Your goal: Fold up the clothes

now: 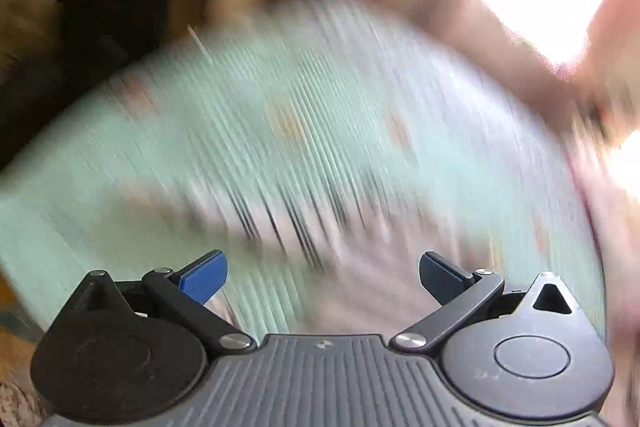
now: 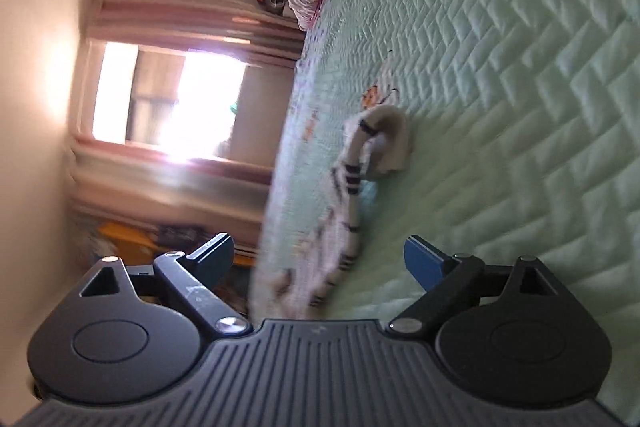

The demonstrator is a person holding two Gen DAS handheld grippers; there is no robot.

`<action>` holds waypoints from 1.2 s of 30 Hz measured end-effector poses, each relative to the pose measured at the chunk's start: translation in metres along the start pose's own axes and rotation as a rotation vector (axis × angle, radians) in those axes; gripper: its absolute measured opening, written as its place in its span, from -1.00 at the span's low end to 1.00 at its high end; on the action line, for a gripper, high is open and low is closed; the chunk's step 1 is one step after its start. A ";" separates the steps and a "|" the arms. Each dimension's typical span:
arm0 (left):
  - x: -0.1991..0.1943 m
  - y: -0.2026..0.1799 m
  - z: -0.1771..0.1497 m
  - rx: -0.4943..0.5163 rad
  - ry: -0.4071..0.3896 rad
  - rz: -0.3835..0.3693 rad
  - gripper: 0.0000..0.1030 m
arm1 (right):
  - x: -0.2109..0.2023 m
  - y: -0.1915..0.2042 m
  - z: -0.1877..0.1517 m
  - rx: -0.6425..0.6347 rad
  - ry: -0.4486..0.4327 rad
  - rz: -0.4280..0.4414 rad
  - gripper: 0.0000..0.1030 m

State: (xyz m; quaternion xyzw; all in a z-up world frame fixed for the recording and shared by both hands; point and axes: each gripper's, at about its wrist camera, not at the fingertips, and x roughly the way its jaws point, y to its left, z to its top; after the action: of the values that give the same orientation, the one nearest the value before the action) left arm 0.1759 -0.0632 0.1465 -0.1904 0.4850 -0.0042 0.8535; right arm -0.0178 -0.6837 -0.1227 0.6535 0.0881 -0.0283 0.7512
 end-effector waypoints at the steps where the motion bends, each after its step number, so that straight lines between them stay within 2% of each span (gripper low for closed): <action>1: 0.031 -0.004 -0.030 0.030 0.093 -0.032 0.92 | 0.001 0.000 0.002 0.024 -0.005 0.008 0.80; 3: 0.083 -0.006 -0.096 0.091 0.275 -0.089 0.77 | 0.002 -0.002 0.006 0.057 -0.030 -0.012 0.80; 6: 0.116 -0.007 -0.181 0.128 0.451 -0.182 0.72 | 0.003 -0.005 0.013 0.078 -0.079 -0.010 0.81; 10: 0.108 -0.015 -0.218 0.167 0.493 -0.313 0.78 | 0.022 -0.024 0.017 0.217 -0.097 0.056 0.90; 12: 0.102 -0.019 -0.211 0.177 0.449 -0.351 0.94 | 0.036 -0.023 0.018 0.248 -0.093 0.087 0.91; 15: 0.094 -0.015 -0.200 0.156 0.392 -0.357 0.98 | 0.057 -0.022 0.027 0.284 -0.103 0.120 0.92; 18: 0.096 -0.016 -0.195 0.133 0.413 -0.334 0.98 | 0.070 -0.024 0.040 0.336 -0.127 0.069 0.92; 21: 0.096 -0.012 -0.194 0.114 0.427 -0.313 0.98 | 0.086 -0.018 0.049 0.361 -0.130 0.071 0.92; 28: 0.112 -0.037 -0.199 0.136 0.458 -0.298 0.98 | 0.112 -0.019 0.056 0.368 -0.157 -0.076 0.84; 30: 0.112 -0.041 -0.201 0.156 0.469 -0.293 0.98 | 0.119 -0.009 0.059 0.266 -0.141 -0.102 0.37; 31: 0.111 -0.043 -0.202 0.164 0.466 -0.289 0.98 | 0.124 0.001 0.061 0.145 -0.118 -0.127 -0.12; 32: 0.110 -0.043 -0.202 0.168 0.459 -0.286 0.98 | 0.127 0.012 0.062 0.019 -0.102 -0.154 -0.71; 33: 0.108 -0.043 -0.201 0.168 0.451 -0.283 0.98 | 0.125 0.027 0.059 -0.135 -0.102 -0.192 -0.82; 34: 0.108 -0.041 -0.201 0.162 0.448 -0.279 0.98 | 0.119 0.045 0.052 -0.315 -0.133 -0.228 -0.82; 36: 0.107 -0.037 -0.200 0.146 0.445 -0.271 0.98 | 0.097 0.081 0.022 -0.749 -0.241 -0.283 -0.81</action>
State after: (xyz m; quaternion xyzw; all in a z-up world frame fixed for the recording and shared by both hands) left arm 0.0730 -0.1821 -0.0213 -0.1858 0.6291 -0.1952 0.7291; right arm 0.0927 -0.6870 -0.0573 0.3084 0.0928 -0.1737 0.9306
